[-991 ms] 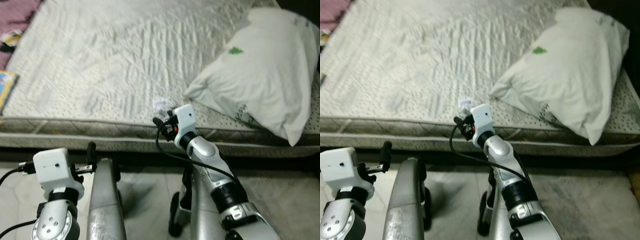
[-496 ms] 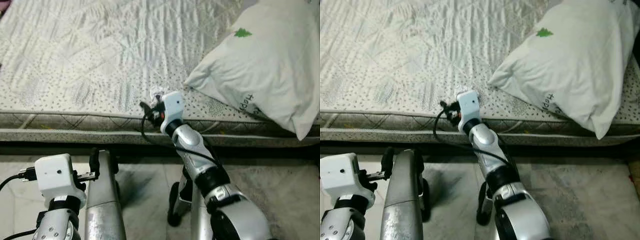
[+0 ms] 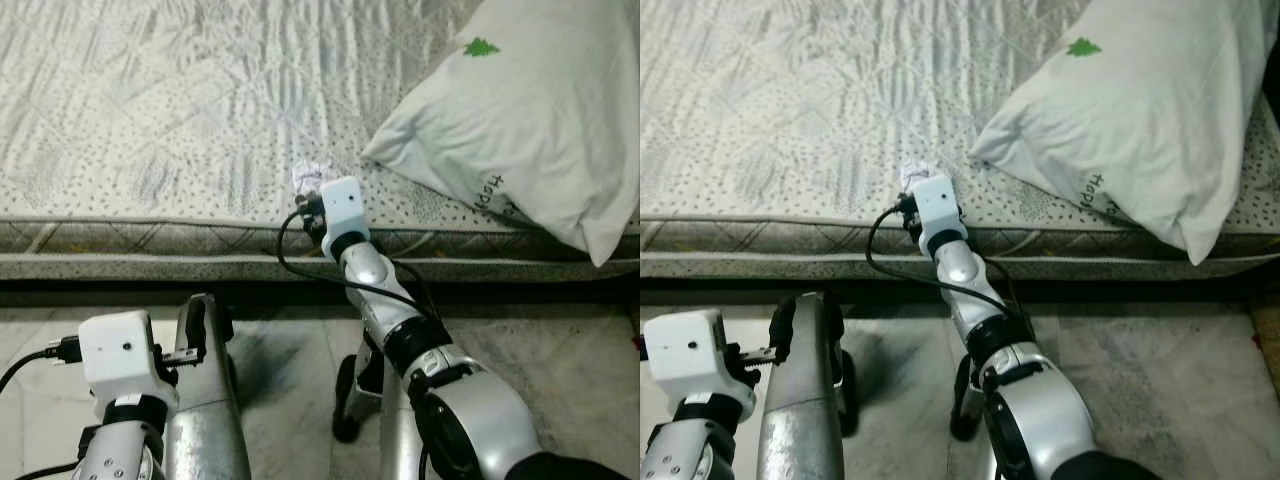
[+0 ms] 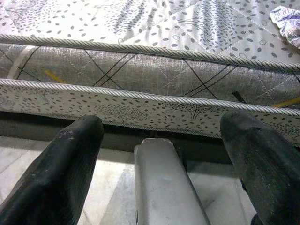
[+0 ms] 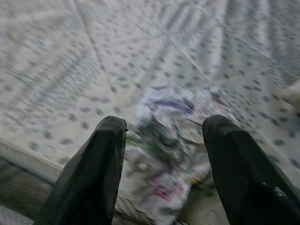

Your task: Clean up the room

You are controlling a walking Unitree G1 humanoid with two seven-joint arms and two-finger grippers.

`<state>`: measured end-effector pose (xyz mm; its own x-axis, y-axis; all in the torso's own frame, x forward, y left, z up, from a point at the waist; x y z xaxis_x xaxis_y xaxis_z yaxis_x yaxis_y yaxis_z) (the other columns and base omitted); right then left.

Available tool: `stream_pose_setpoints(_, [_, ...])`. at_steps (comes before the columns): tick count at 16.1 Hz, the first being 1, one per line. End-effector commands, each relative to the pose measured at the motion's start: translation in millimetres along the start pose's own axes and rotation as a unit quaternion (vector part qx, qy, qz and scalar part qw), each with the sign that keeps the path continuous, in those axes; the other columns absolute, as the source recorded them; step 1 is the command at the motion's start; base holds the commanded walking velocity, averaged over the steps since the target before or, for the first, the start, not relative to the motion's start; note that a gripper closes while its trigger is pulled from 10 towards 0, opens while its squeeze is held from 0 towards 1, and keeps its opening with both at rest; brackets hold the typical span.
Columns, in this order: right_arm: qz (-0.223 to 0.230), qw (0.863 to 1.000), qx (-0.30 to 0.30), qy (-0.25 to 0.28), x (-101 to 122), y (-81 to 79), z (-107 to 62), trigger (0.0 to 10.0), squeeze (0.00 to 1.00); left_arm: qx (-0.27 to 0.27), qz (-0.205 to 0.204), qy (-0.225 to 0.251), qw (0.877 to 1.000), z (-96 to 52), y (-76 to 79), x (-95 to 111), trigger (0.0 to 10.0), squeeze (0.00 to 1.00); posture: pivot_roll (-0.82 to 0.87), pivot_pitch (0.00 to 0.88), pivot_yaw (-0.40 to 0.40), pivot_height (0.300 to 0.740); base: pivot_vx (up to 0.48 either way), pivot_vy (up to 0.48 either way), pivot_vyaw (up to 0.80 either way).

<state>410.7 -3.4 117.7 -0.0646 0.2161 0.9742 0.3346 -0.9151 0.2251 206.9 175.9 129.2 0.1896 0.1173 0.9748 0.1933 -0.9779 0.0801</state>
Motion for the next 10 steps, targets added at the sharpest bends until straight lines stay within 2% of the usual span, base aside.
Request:
stream_pose_setpoints(1, [-0.003,1.000,0.020,-0.023,-6.1,-31.2,-1.4,10.0,0.00,0.006,0.003,-0.002,1.000,-3.4,-0.5,0.6,10.0,0.00,0.20,0.355,-0.087,0.538,0.000,0.000,0.00])
stream_pose_setpoints(3, [-0.014,0.999,0.010,-0.043,-16.5,-31.7,-3.8,10.0,0.00,0.006,0.003,-0.004,1.000,-4.3,0.0,0.1,10.0,0.00,0.21,0.358,-0.089,0.538,0.000,0.000,0.00])
stream_pose_setpoints(4, [-0.023,0.998,0.002,-0.062,-25.4,-32.5,-6.0,9.3,0.00,0.008,0.003,-0.006,1.000,-6.1,0.3,-0.6,10.0,0.00,0.22,0.364,-0.091,0.538,0.000,0.000,0.00])
stream_pose_setpoints(5, [-0.023,0.998,0.003,-0.064,-26.0,-33.4,-6.1,3.7,0.00,0.008,0.003,-0.007,1.000,-6.6,0.3,-0.7,10.0,0.00,0.22,0.365,-0.093,0.538,0.000,0.000,0.00])
stream_pose_setpoints(6, [-0.023,0.998,0.003,-0.064,-25.7,-34.1,-5.9,0.6,0.00,0.009,0.003,-0.007,1.000,-7.0,0.2,-0.8,10.0,0.00,0.22,0.366,-0.093,0.538,0.000,0.000,0.00])
stream_pose_setpoints(7, [-0.019,0.998,0.003,-0.061,-22.5,-34.4,-4.2,0.0,0.00,0.011,0.003,-0.007,1.000,-6.7,-0.8,-0.7,10.0,0.00,0.22,0.367,-0.095,0.538,0.000,0.000,0.00])
stream_pose_setpoints(10, [-0.012,0.998,-0.006,-0.062,-23.2,-27.7,-3.4,0.0,0.00,0.013,0.003,-0.007,1.000,-5.3,-1.0,-0.8,10.0,0.00,0.21,0.371,-0.099,0.538,0.000,0.000,0.00])
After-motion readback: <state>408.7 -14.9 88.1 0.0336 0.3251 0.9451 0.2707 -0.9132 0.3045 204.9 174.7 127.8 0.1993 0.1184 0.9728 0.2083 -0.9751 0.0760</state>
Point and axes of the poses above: a point about 5 cm out from each wrist's last joint towards the gripper, its own z axis pointing out of the wrist towards the gripper, its own x axis along the axis of the wrist's last joint, y = z × x, the point moved 6 cm from there along z, pointing out of the wrist towards the gripper, and after that the axes turned 5 degrees about -z, right-handed, at the moved point
